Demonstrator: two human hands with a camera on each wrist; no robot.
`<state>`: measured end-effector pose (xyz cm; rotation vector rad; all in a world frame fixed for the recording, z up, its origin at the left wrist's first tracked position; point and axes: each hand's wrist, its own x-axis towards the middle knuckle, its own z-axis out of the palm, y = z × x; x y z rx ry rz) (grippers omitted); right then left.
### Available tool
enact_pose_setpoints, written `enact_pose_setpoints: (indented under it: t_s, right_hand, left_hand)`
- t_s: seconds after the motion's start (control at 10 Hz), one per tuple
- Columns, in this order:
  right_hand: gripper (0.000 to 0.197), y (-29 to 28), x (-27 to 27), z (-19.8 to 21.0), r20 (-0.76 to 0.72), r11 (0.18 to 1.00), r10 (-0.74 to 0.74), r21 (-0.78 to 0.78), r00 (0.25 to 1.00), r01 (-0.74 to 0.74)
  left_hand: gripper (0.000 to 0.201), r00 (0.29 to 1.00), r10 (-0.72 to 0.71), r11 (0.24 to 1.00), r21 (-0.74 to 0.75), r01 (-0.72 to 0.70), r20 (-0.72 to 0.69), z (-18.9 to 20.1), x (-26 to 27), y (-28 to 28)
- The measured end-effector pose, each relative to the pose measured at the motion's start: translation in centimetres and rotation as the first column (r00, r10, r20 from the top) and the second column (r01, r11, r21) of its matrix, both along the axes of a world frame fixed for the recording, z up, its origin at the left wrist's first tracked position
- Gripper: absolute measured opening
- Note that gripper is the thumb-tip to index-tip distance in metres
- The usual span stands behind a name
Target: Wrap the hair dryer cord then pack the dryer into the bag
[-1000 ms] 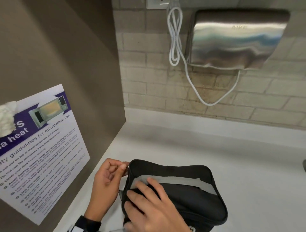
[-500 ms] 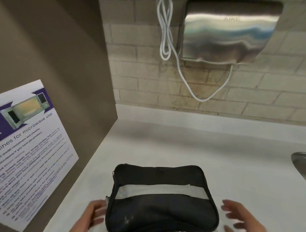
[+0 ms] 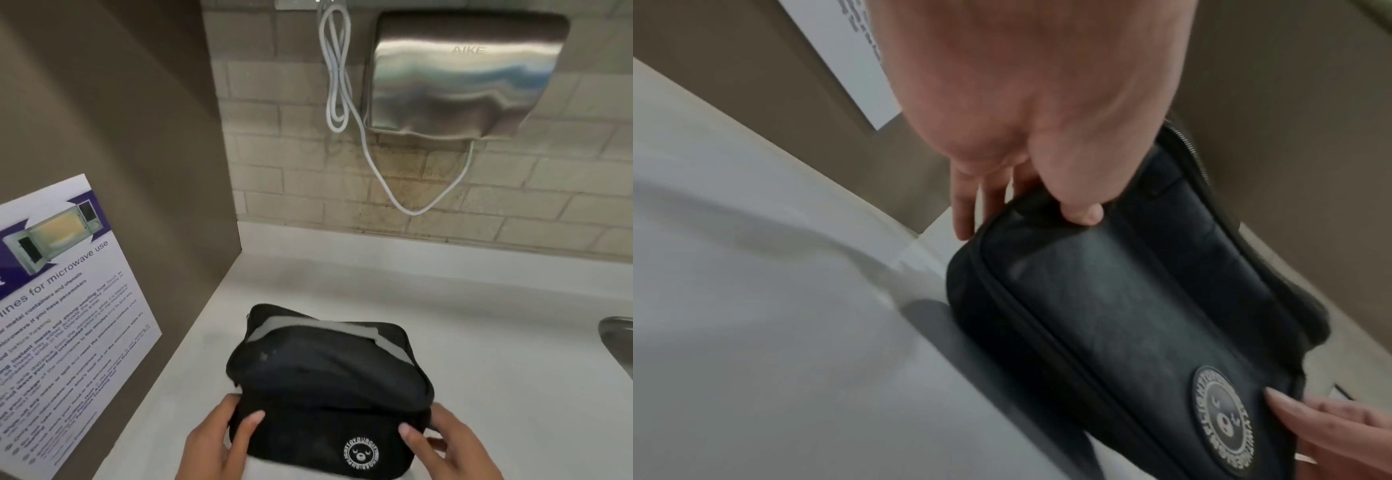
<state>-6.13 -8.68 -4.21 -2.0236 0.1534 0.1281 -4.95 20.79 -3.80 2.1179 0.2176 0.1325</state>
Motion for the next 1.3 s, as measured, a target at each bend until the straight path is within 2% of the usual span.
enact_pose_setpoints:
  t_s: [0.1,0.2,0.3,0.4,0.5,0.7,0.9,1.1,1.2,1.3]
  right_hand:
    - [0.017,0.9,2.3,0.9,0.055,0.996,-0.039,0.088,0.998,0.034]
    - [0.029,2.3,4.8,2.3,0.09,0.987,-0.047,0.156,0.995,0.033]
    - [0.046,3.8,7.7,2.8,0.022,0.952,-0.113,0.288,0.993,0.102]
    - [0.022,5.3,10.4,3.3,-0.066,0.886,-0.101,0.447,0.993,0.12]
    - [0.025,6.5,12.7,3.8,-0.105,0.85,-0.073,0.514,0.992,0.117]
    - [0.04,7.3,17.1,3.5,-0.207,0.825,-0.018,0.55,0.978,0.131]
    - [0.046,8.0,19.2,2.3,-0.235,0.826,-0.043,0.539,0.971,0.167]
    - [0.044,8.3,19.3,1.9,-0.171,0.842,-0.062,0.521,0.983,0.144]
    - [0.038,8.0,18.2,2.3,-0.115,0.883,-0.05,0.459,0.992,0.098]
    - [0.032,5.9,15.8,2.7,-0.119,0.898,-0.062,0.427,0.991,0.107]
  left_hand:
    - [0.01,0.99,0.023,1.0,0.004,-0.023,0.136,0.5,2.1,0.0]
    - [0.017,0.965,0.063,0.998,0.007,-0.067,0.253,1.7,5.0,0.5]
    - [0.027,0.965,0.094,0.99,0.077,-0.116,0.244,2.8,8.7,1.2]
    - [0.034,0.98,0.109,0.985,0.111,-0.128,0.164,3.4,12.6,2.4]
    - [0.035,0.99,0.097,0.99,0.09,-0.106,0.1,3.7,16.2,3.3]
    - [0.033,0.99,0.127,0.988,0.083,-0.131,0.053,3.8,22.1,4.3]
    - [0.035,0.989,0.143,0.99,0.021,-0.142,-0.039,2.3,24.9,4.8]
    - [0.028,0.991,0.121,0.992,-0.019,-0.122,-0.05,1.4,24.8,4.8]
    - [0.036,0.992,0.115,0.989,-0.091,-0.118,-0.043,1.0,23.9,5.0]
    - [0.044,0.99,0.14,0.987,-0.078,-0.138,0.016,0.9,20.8,5.2]
